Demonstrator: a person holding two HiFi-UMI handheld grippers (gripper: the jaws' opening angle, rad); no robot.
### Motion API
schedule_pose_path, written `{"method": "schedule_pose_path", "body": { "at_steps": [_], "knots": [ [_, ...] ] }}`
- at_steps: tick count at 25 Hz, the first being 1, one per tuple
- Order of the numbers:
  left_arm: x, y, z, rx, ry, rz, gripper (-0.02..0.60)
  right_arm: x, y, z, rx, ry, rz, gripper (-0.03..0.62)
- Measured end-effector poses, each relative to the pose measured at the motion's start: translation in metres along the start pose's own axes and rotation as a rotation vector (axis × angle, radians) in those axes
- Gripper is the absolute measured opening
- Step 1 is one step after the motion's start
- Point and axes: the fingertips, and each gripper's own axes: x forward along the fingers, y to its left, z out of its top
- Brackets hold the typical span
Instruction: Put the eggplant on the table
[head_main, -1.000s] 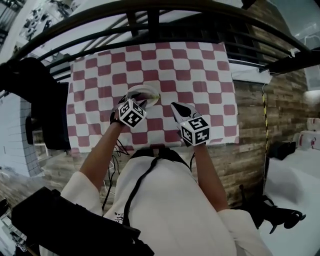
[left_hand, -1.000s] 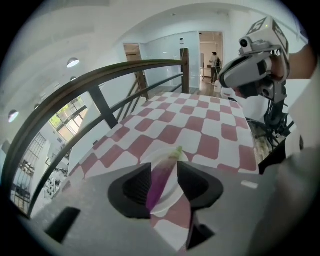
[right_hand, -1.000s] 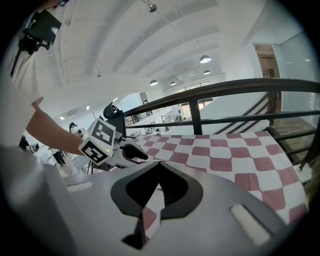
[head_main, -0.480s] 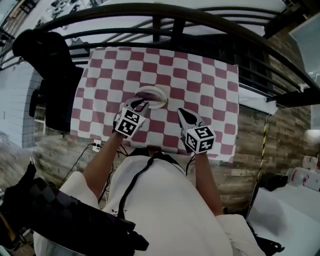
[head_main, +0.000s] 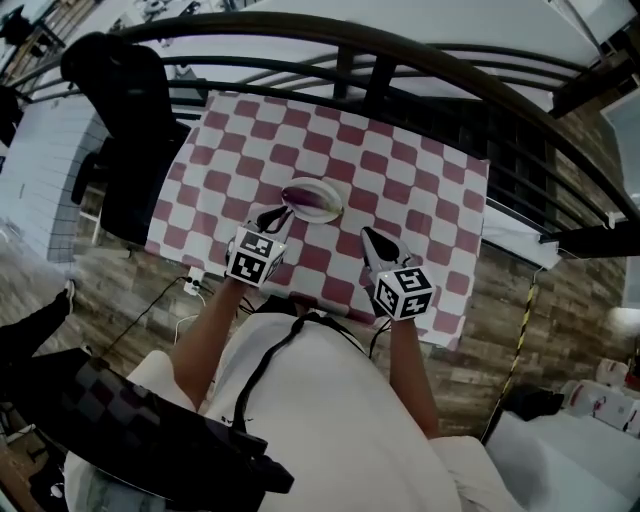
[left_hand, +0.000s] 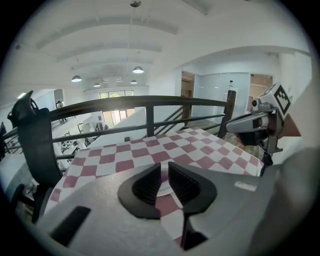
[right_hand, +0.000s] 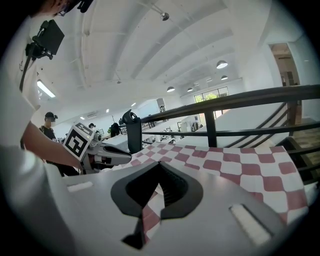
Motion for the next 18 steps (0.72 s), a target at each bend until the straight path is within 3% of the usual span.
{"method": "schedule_pose_path", "body": {
  "at_steps": [5,10,18],
  "knots": [
    [-0.016,-0.005,-0.003,-0.03,-0.013,0.027,0.051,-0.006,0.004,0.007,-0.019,-0.012,0.026,0.006],
    [-0.032,-0.004,0.009,-0.074,-0.081,0.037,0.035,-0.012,0.017,0.013,-0.069,-0.022,0.048,0.006],
    [-0.061,0.009,0.015,-0.107,-0.157,0.006,0.008,-0.022,0.042,0.019,-0.08,-0.063,0.009,0.006]
  ]
}}
